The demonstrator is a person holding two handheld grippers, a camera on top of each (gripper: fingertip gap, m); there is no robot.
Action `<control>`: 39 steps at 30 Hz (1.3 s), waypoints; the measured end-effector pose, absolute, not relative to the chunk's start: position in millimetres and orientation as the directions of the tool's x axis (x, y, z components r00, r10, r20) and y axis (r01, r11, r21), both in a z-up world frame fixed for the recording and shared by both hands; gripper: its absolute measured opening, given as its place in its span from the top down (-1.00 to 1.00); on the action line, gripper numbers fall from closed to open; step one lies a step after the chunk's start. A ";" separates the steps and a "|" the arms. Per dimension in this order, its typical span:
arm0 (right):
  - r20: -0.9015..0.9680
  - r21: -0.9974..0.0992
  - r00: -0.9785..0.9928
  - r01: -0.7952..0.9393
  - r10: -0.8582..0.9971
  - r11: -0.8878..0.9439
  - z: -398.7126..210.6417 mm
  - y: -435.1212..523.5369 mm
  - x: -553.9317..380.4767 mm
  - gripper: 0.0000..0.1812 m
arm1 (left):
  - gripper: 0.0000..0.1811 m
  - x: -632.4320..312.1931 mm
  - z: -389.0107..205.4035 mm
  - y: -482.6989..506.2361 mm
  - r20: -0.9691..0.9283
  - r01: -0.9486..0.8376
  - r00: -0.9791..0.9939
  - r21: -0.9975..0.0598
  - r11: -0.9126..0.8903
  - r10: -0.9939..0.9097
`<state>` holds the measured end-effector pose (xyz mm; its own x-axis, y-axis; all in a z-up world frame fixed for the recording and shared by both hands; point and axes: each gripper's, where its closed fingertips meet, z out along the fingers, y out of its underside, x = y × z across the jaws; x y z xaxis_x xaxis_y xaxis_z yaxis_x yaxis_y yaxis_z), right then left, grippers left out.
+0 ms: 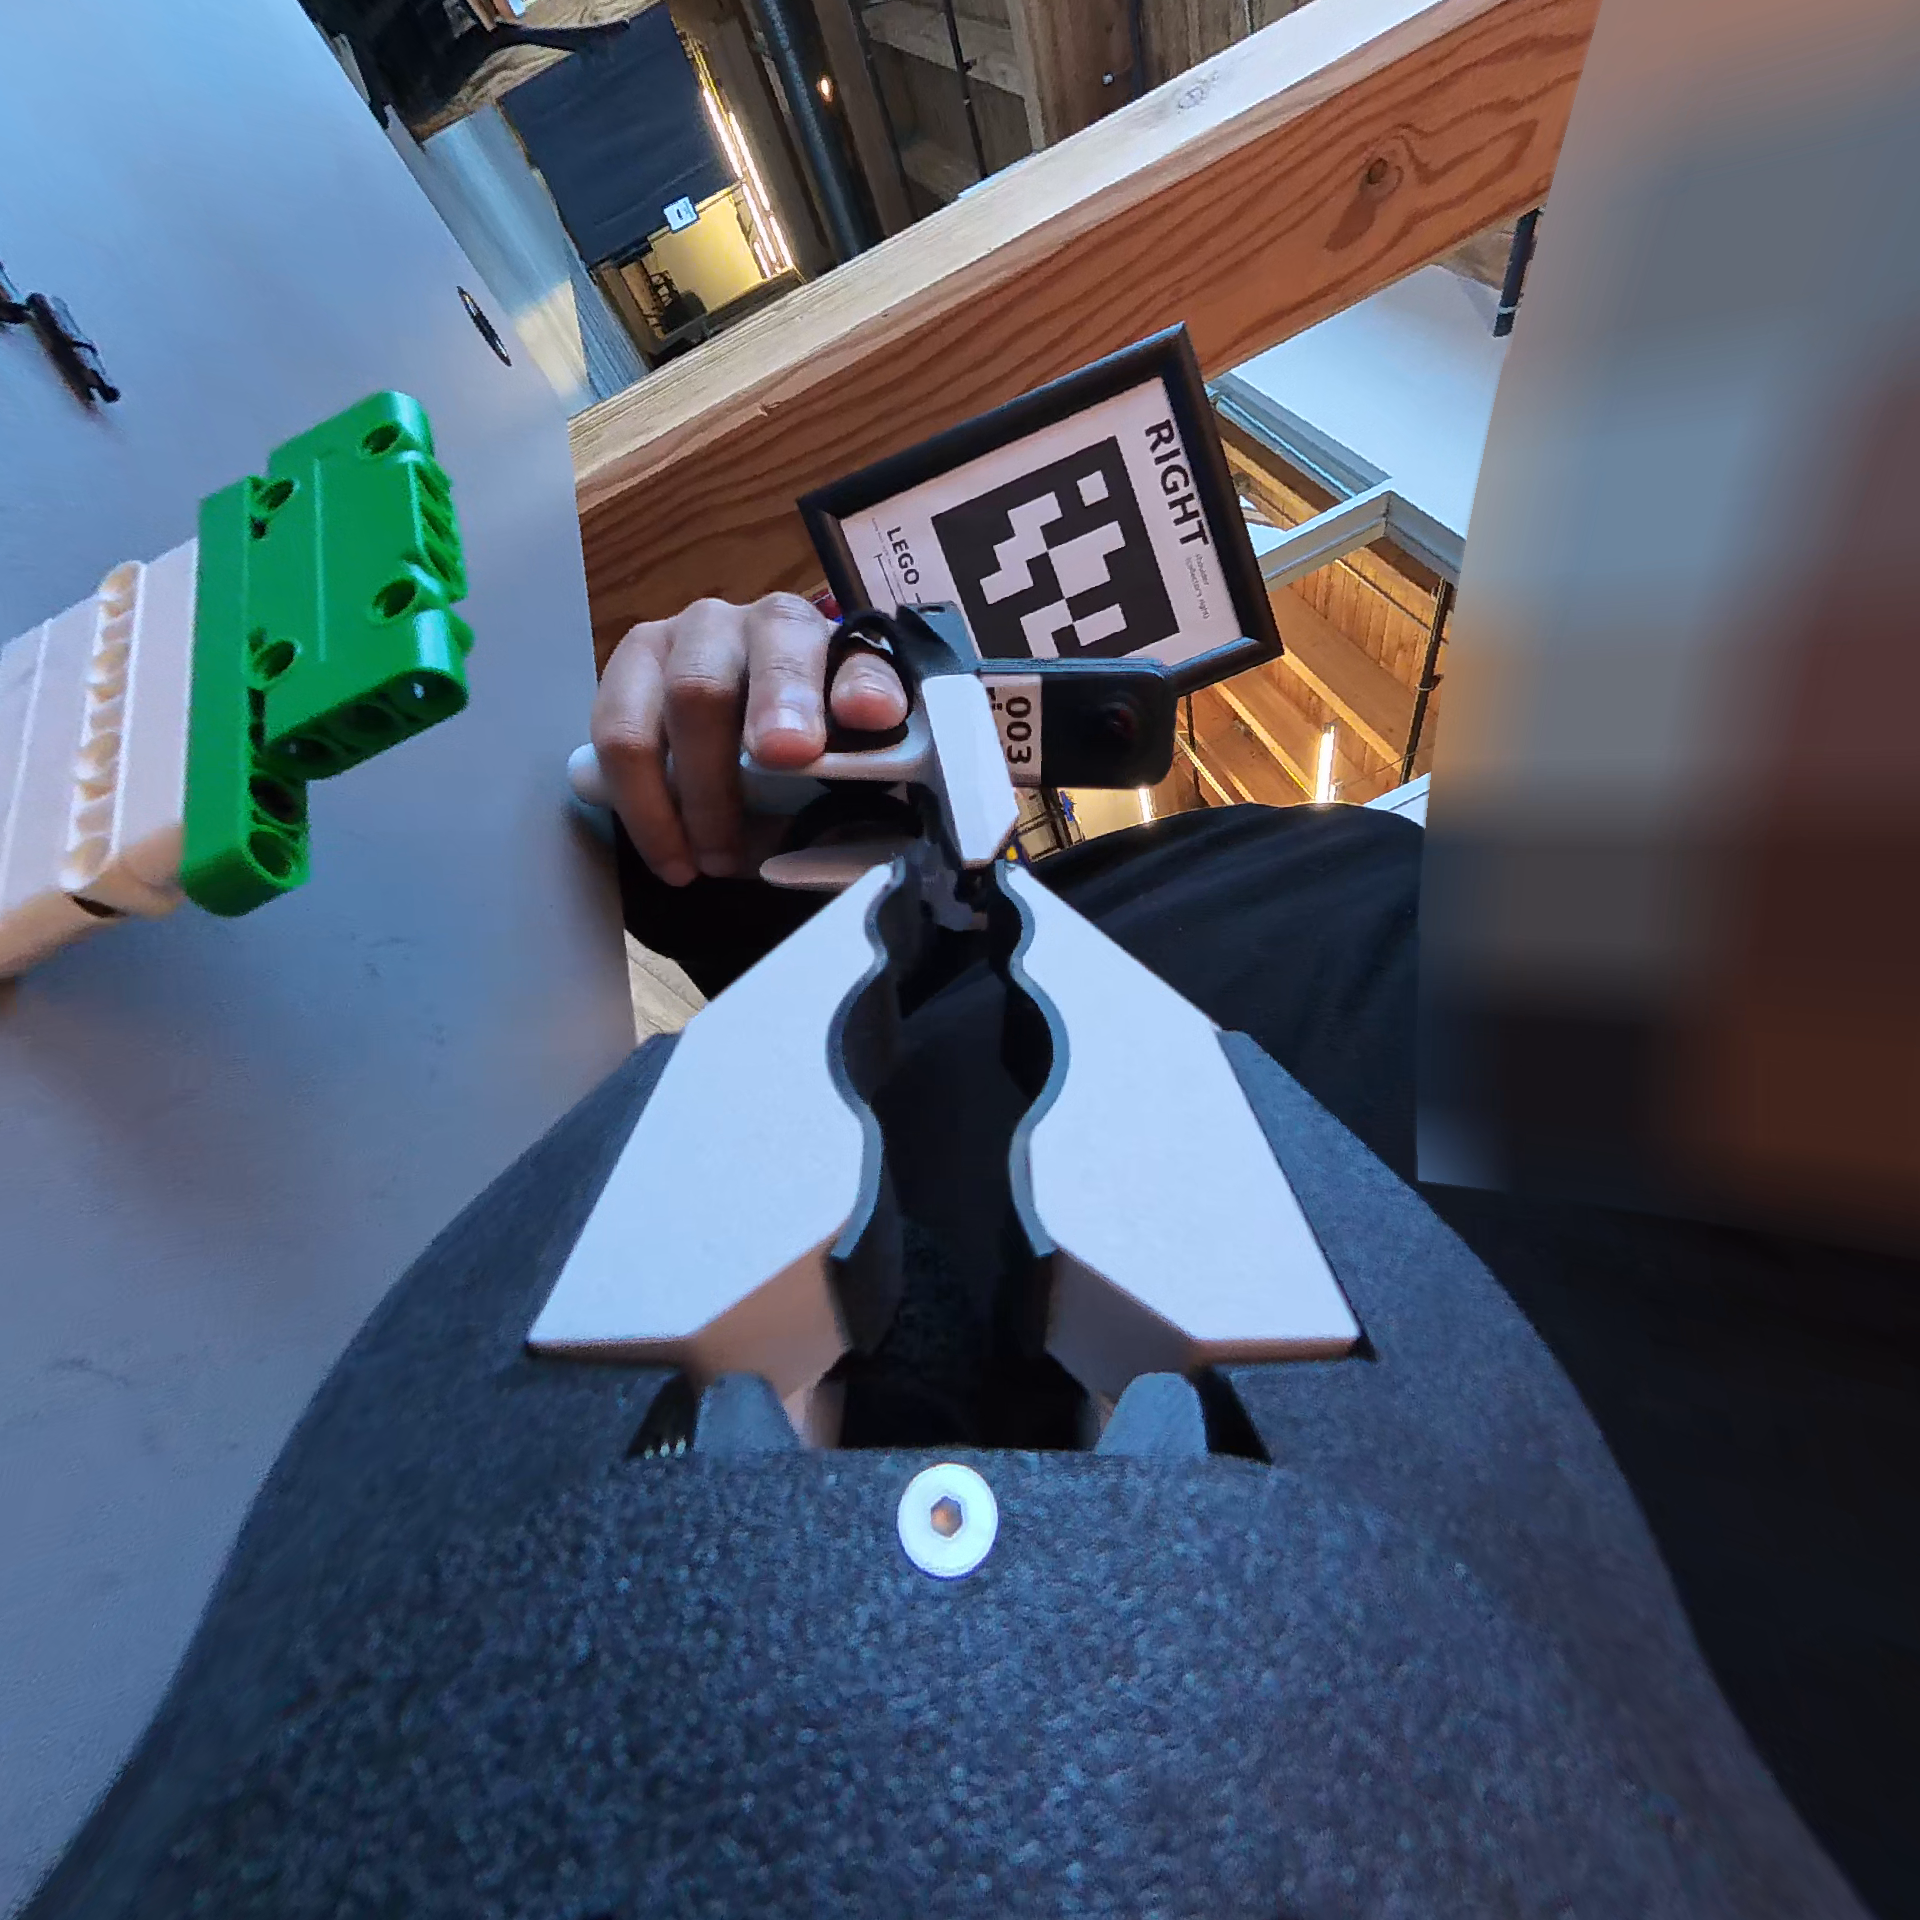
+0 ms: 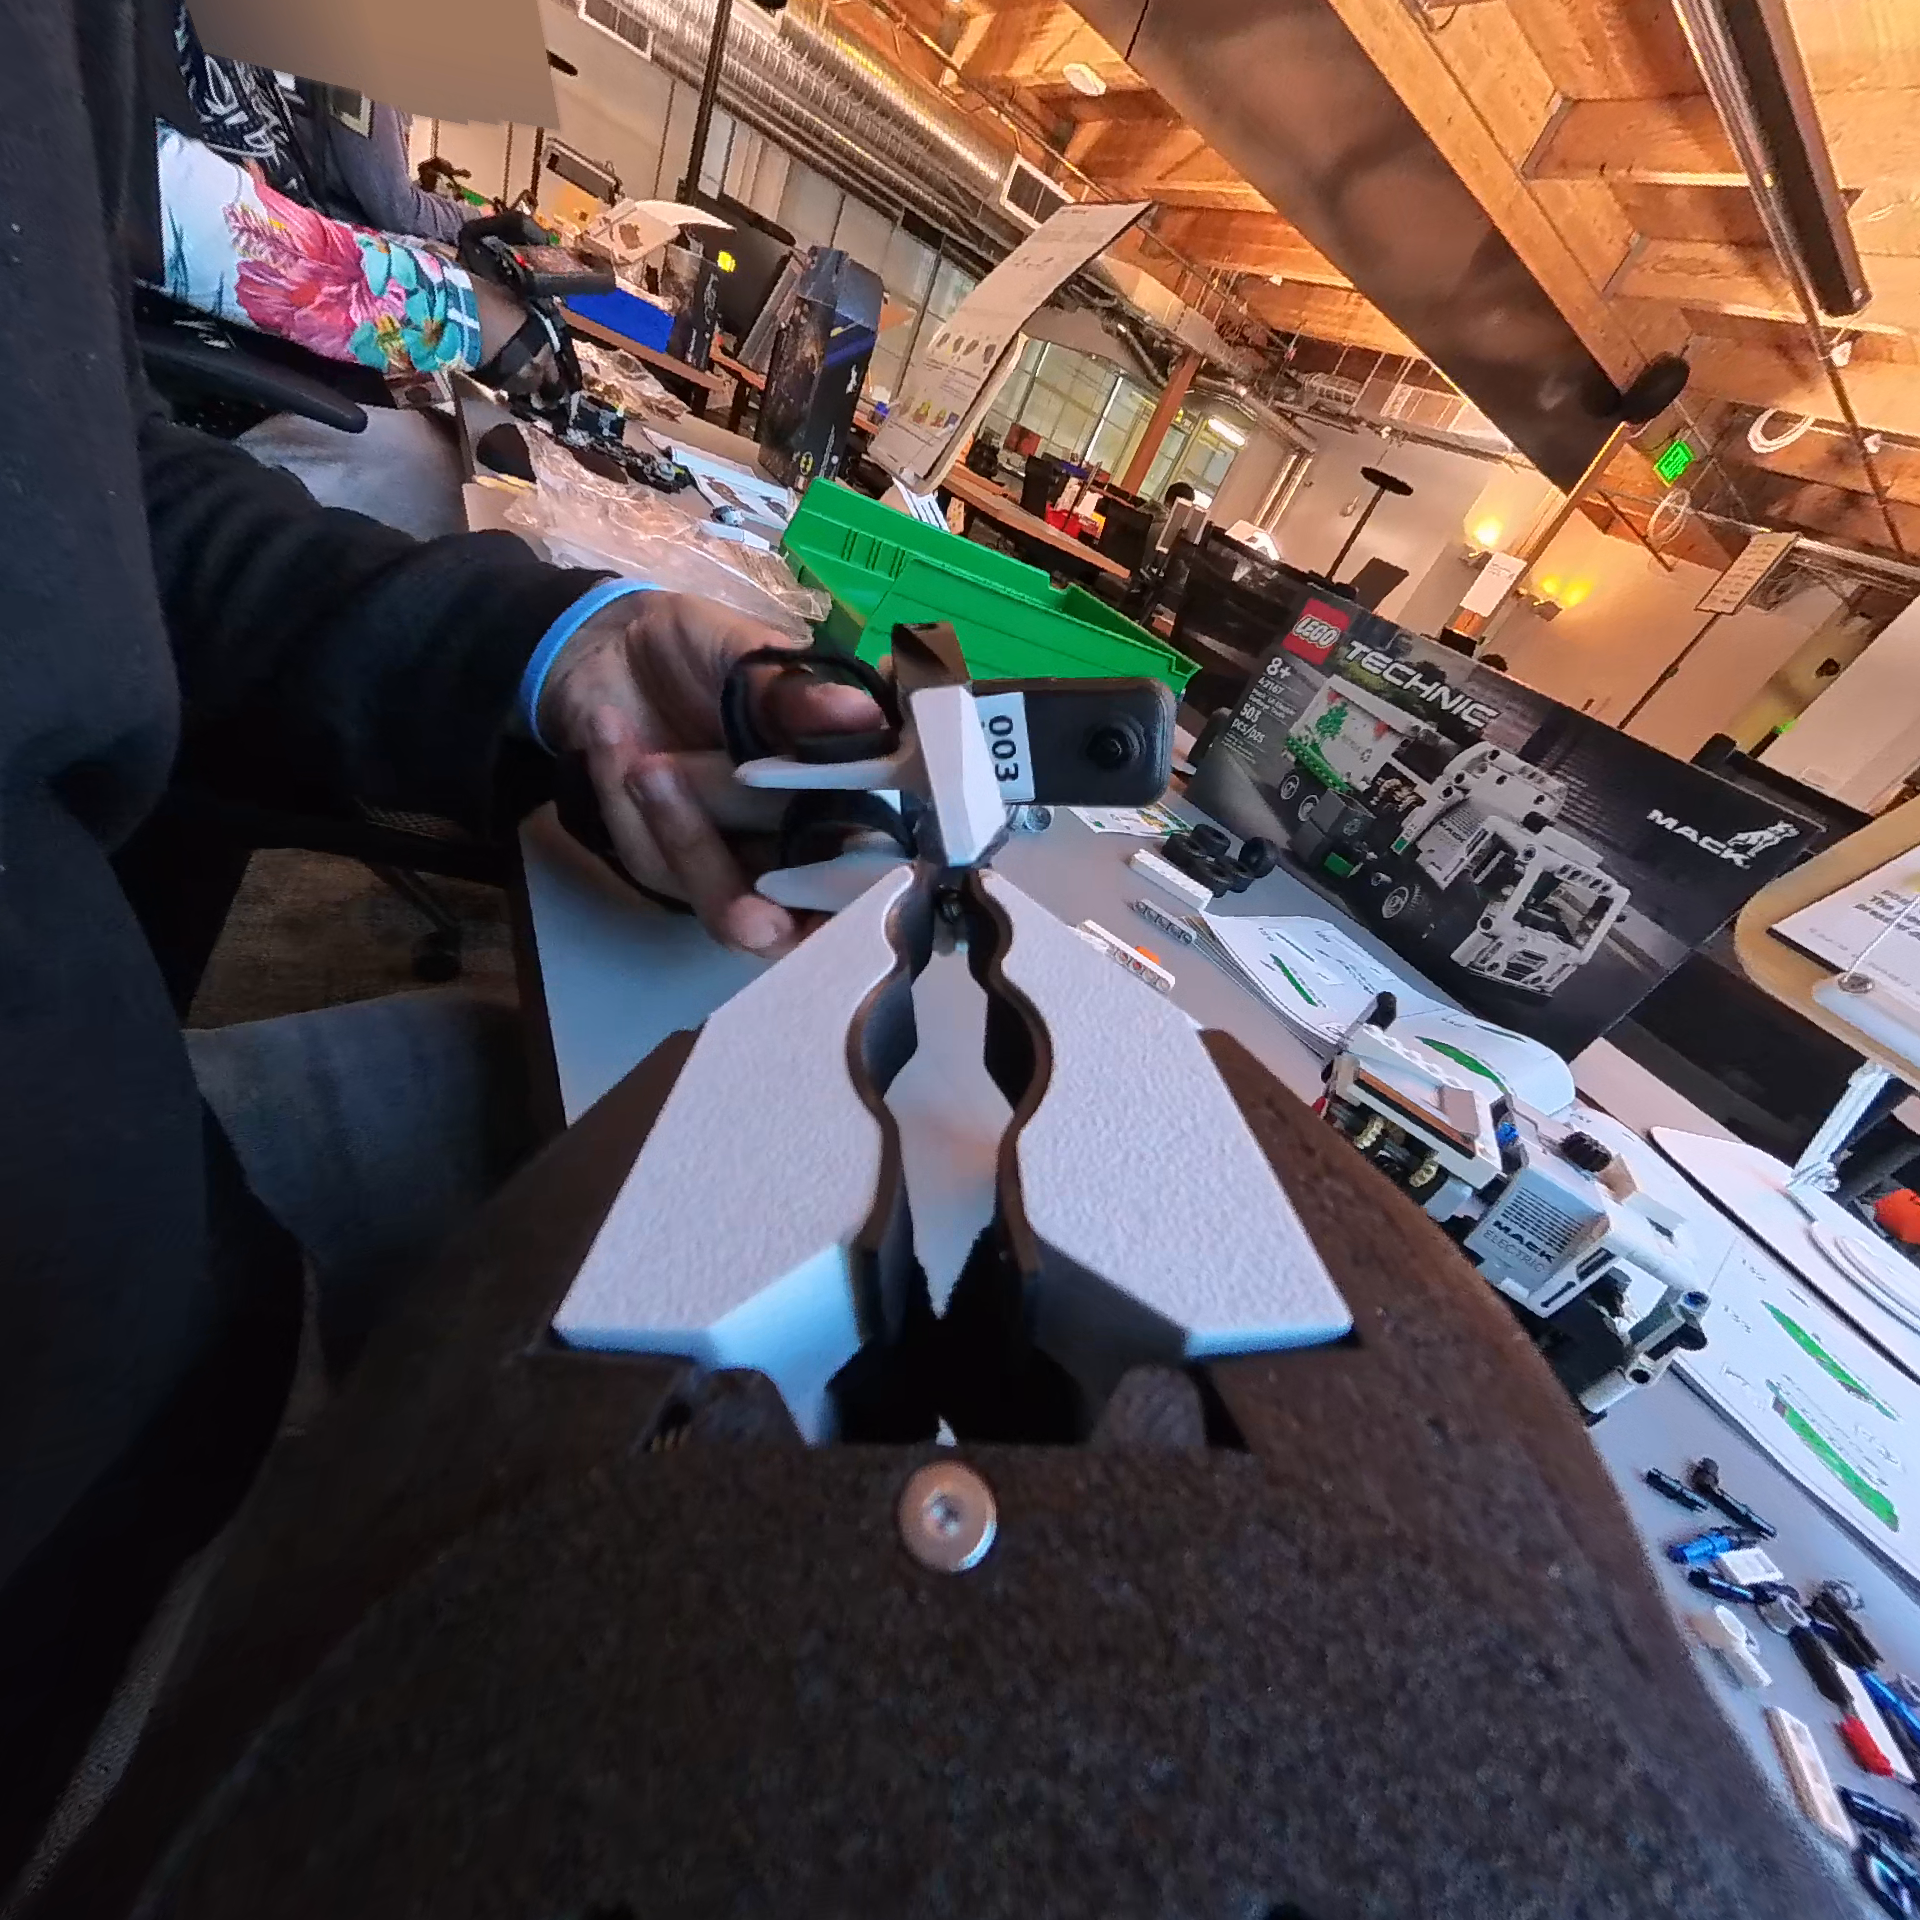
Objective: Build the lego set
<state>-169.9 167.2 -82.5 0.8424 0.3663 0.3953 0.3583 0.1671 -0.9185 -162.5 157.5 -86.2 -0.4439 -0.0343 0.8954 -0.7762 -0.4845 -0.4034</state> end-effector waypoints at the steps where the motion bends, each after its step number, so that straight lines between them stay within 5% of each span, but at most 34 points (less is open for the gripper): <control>1: 0.397 -0.918 0.842 0.360 0.365 0.167 -82.6 167.1 -169.8 0.95 | 0.88 -162.4 -86.5 157.4 0.897 -0.777 -0.442 -0.401 -0.485 -0.032; 39: 0.357 -0.934 0.849 0.338 0.389 0.120 -90.3 167.1 -165.4 0.95 | 0.98 -162.3 -89.0 157.6 0.904 -0.790 -0.425 -0.399 -0.465 -0.053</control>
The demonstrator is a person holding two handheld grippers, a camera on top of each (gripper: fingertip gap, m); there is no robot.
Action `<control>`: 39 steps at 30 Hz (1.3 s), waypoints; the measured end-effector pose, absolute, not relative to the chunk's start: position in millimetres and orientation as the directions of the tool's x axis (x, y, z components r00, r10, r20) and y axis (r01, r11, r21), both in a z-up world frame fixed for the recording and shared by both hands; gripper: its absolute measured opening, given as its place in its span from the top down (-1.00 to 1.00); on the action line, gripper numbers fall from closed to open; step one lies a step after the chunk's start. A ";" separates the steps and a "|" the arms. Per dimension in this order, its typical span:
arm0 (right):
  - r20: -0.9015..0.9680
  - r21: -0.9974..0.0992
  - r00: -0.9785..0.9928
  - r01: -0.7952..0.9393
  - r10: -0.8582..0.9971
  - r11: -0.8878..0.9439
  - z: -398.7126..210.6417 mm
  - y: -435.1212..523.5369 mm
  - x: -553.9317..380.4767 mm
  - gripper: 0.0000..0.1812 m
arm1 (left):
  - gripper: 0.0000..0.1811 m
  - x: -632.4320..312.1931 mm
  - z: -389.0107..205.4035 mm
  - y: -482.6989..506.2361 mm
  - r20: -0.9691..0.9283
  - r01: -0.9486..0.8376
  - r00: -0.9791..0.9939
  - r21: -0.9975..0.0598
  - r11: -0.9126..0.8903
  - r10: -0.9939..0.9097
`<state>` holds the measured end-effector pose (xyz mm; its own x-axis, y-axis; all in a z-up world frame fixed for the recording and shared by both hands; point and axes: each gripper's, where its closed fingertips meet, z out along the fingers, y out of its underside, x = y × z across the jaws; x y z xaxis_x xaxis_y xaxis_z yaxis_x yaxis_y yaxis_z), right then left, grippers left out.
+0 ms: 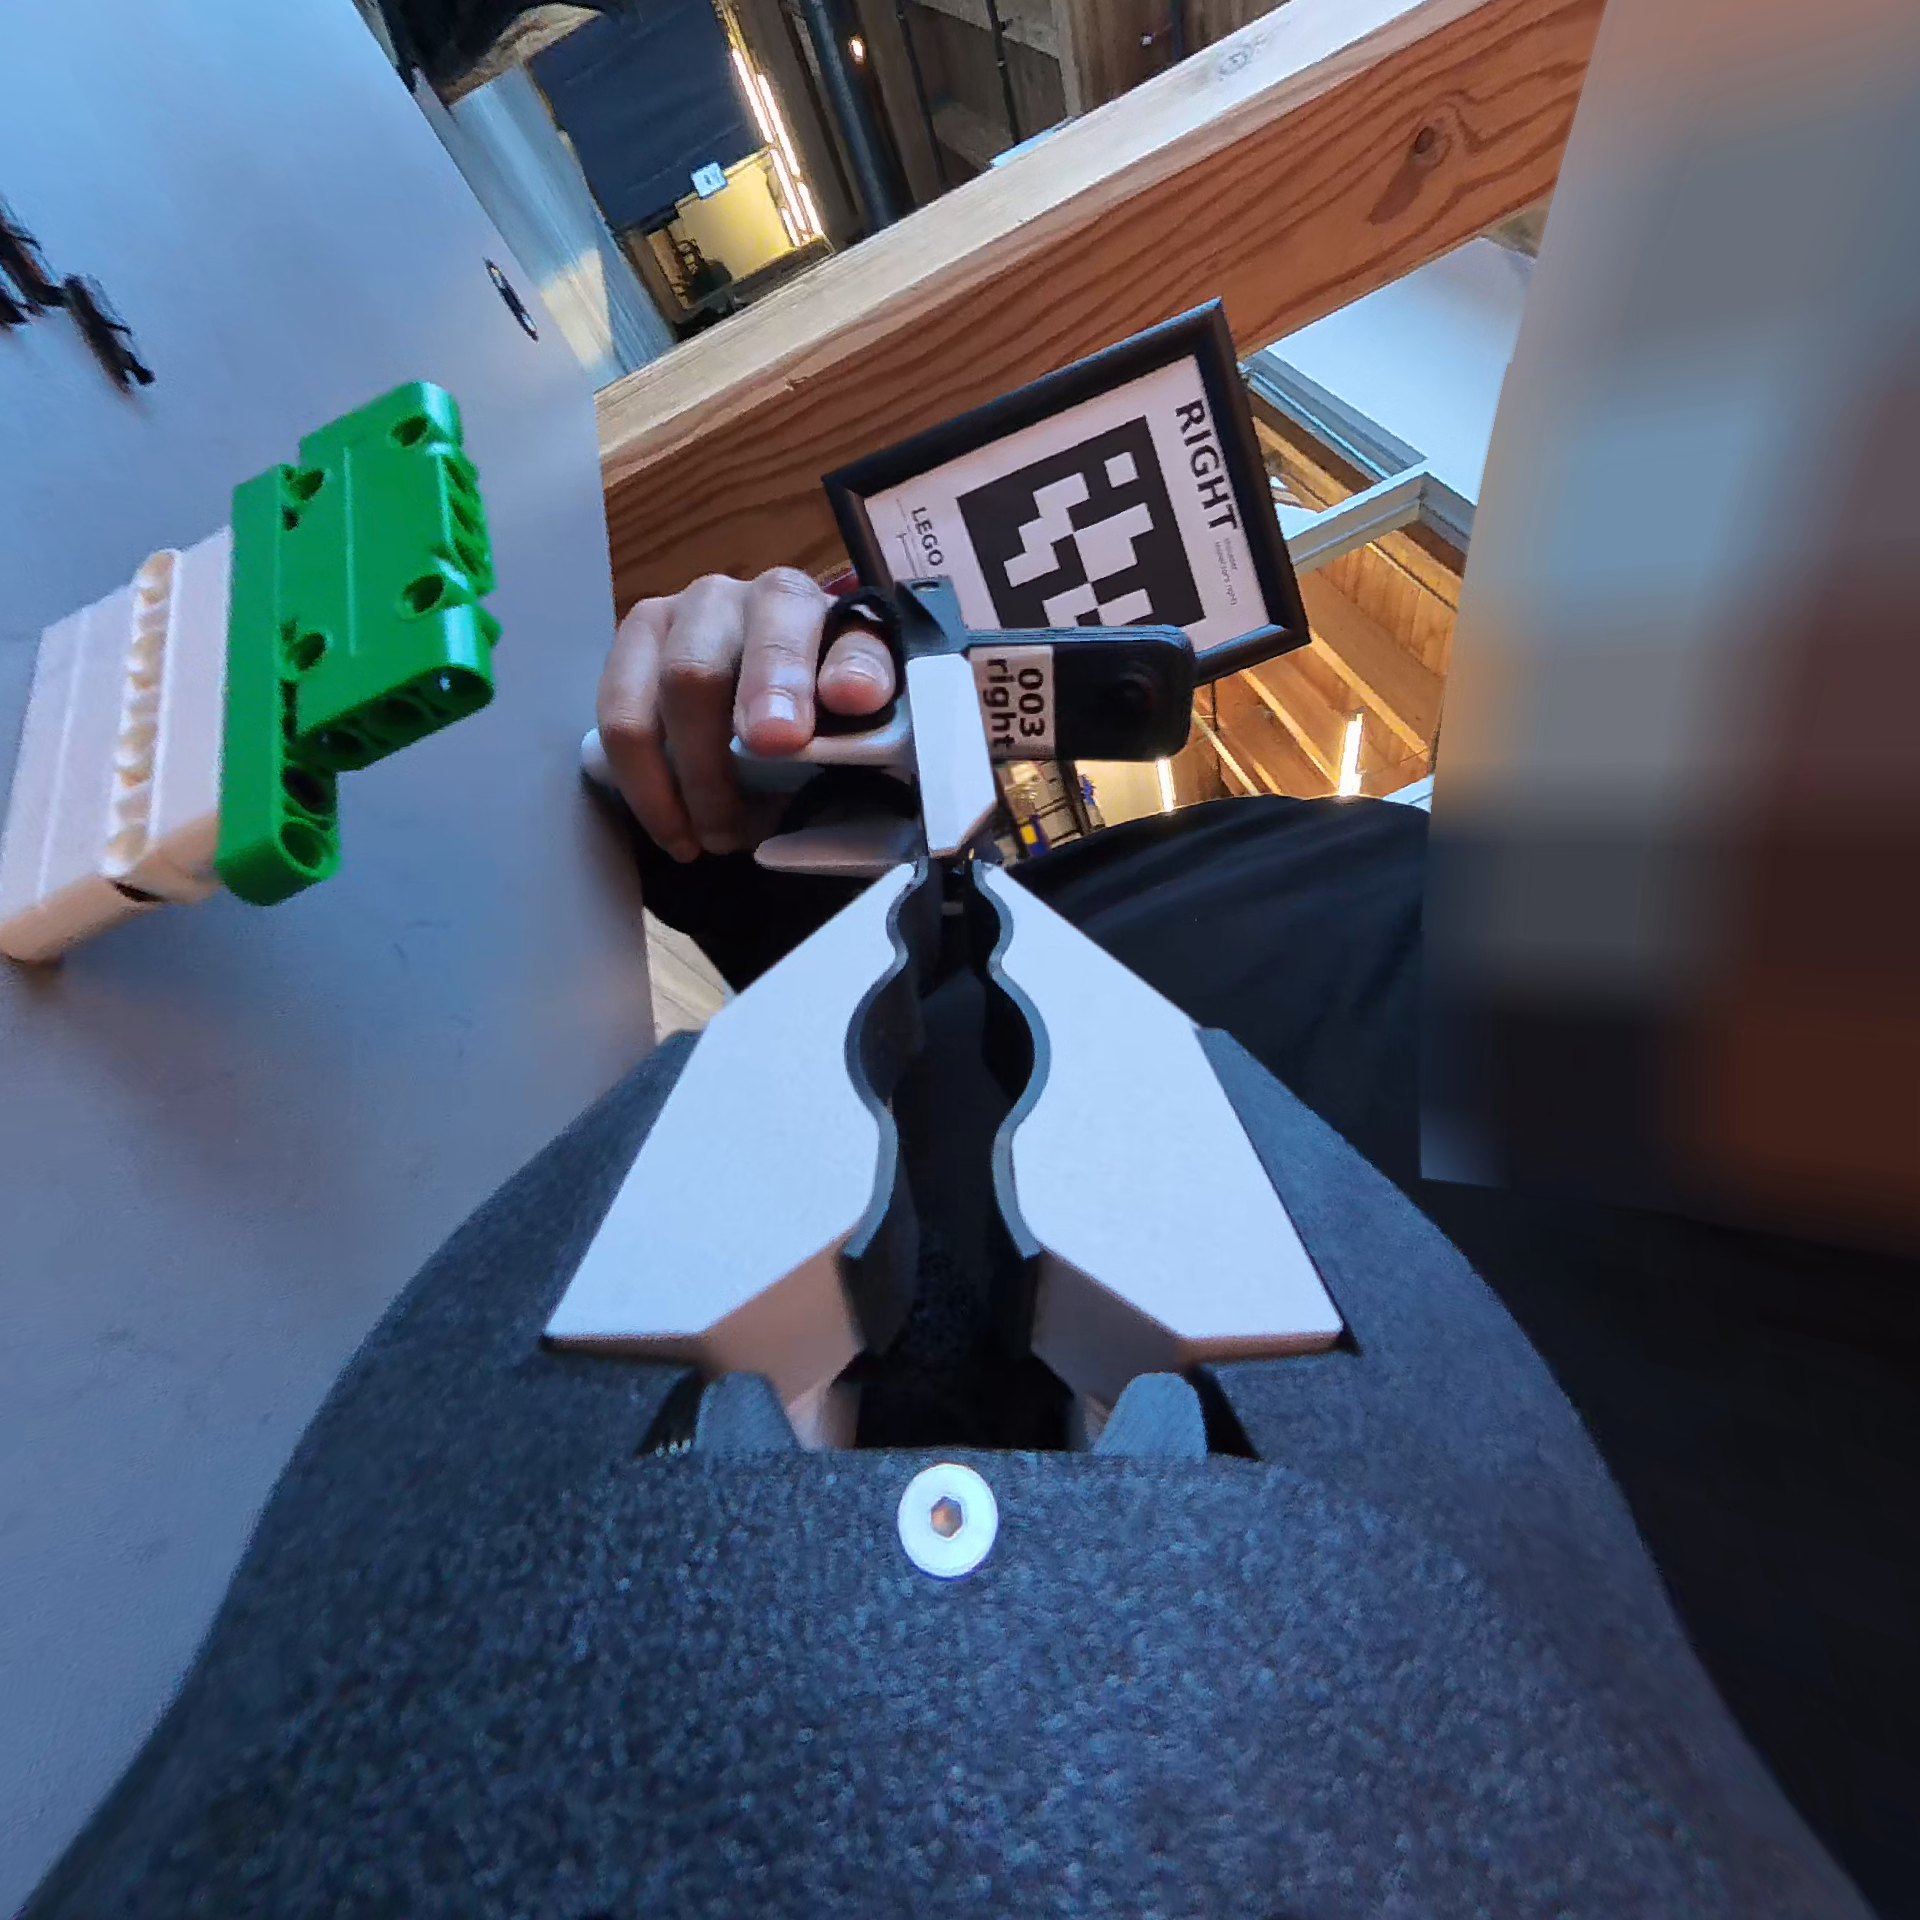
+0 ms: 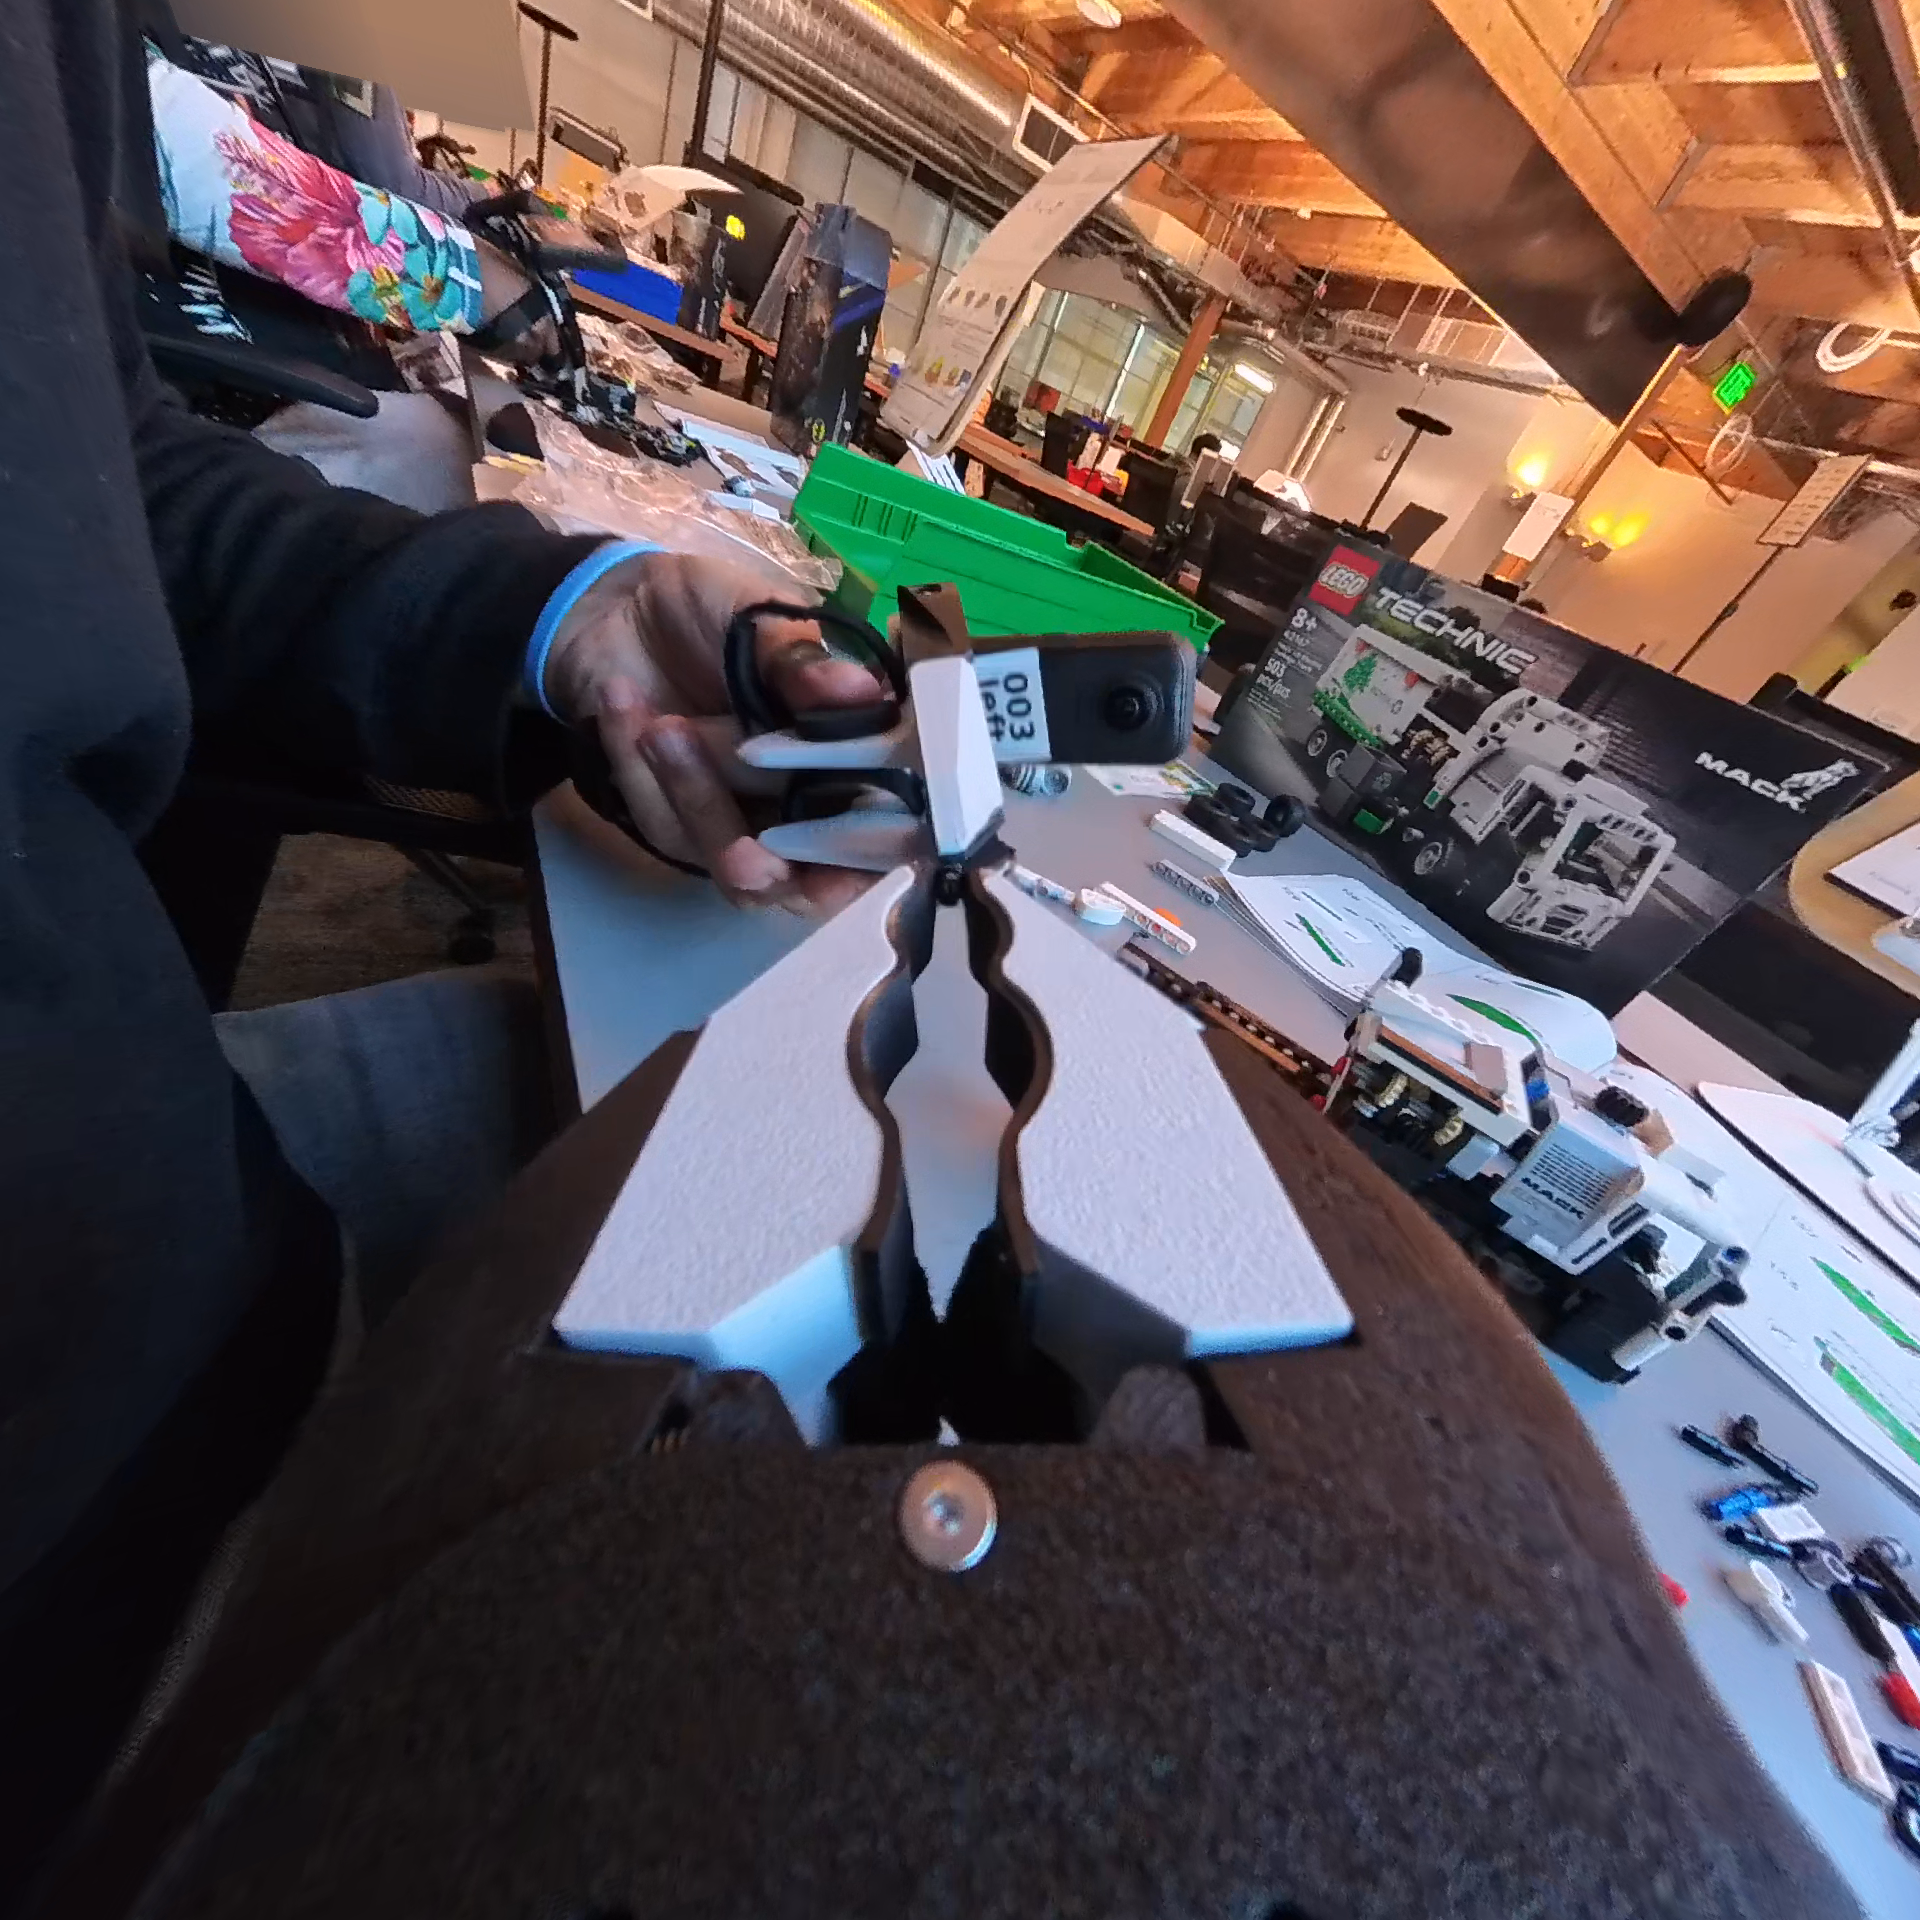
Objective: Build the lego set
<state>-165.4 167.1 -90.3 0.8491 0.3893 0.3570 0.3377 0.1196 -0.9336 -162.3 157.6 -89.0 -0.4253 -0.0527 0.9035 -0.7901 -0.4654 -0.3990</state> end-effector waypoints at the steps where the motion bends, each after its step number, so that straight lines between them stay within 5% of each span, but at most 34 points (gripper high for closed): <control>1: 0.355 -0.934 0.851 0.339 0.388 0.111 -91.8 167.8 -164.8 0.95 | 0.98 -161.9 -90.2 158.2 0.904 -0.789 -0.423 -0.402 -0.464 -0.063; 23: 0.365 -0.930 0.845 0.352 0.390 0.108 -92.3 166.5 -164.9 0.95 | 0.98 -160.8 -89.6 156.2 0.918 -0.804 -0.393 -0.370 -0.466 -0.052; 27: 0.350 -0.934 0.867 0.349 0.354 0.068 -86.5 165.0 -154.9 0.96 | 0.94 -151.9 -86.5 159.9 0.883 -0.750 -0.436 -0.464 -0.471 -0.174; 30: 0.299 -0.952 0.912 0.306 0.282 0.021 -80.2 157.4 -131.6 0.96 | 0.77 -135.4 -89.5 177.7 0.704 -0.632 -0.479 -0.691 -0.350 -0.525; 33: 0.265 -0.960 0.948 0.276 0.178 -0.041 -82.9 148.4 -106.0 0.96 | 0.59 -118.1 -100.2 200.5 0.258 -0.540 -0.454 -0.841 0.033 -0.853; 36: 0.229 -0.969 0.968 0.237 0.104 -0.074 -86.8 139.1 -93.5 0.96 | 0.46 -110.4 -118.7 209.6 -0.063 -0.565 -0.452 -0.751 0.341 -0.890; 39: 0.220 -0.971 0.971 0.227 0.094 -0.075 -88.8 130.6 -94.4 0.96 | 0.46 -106.3 -144.0 210.1 -0.074 -0.623 -0.459 -0.684 0.380 -0.886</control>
<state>-94.4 130.6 -88.8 0.9711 0.0936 0.2197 0.2269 -0.0746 -0.9710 -106.3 210.1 -144.0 -0.4588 -0.8855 -0.0736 -0.6231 0.3797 -0.6838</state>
